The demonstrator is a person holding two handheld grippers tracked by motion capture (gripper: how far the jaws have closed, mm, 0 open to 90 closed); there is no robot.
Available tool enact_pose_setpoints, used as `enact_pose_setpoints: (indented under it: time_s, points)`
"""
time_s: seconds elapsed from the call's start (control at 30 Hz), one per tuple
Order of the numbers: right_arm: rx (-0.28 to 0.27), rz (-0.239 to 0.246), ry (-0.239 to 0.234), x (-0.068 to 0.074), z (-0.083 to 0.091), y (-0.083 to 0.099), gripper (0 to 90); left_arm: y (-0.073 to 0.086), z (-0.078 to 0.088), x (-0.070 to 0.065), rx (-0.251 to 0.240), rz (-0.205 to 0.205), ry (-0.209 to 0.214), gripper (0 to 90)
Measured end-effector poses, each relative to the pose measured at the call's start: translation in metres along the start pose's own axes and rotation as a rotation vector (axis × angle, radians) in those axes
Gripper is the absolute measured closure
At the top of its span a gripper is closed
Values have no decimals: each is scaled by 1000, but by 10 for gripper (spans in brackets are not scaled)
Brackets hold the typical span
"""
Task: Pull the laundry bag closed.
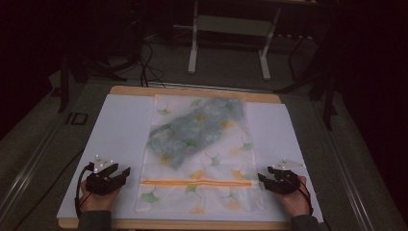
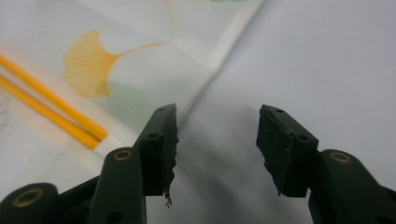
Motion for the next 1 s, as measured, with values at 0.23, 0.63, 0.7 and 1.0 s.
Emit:
enact_pose_setpoints:
  time_s: [0.23,0.63,0.7,1.0]
  points:
    - [-3,26,-8,6,3,-3,486,3,1,3,30,3,11,555]
    - [-6,55,-42,19,1,-8,463,6,3,7,49,-27,15,553]
    - [-4,63,-46,21,0,-8,460,6,3,6,46,-28,15,553]
    - [15,83,-63,27,0,-11,467,6,5,6,47,-38,20,575]
Point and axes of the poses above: each handheld gripper's, and its own axes: z roughly backward along the jaws, y roughly out of its underside, x roughly to its left, the point moved 9 cm from there along -z, roughly forward along the jaws, and after that the axes turned 14 degrees about x, right-handed, at the moved point
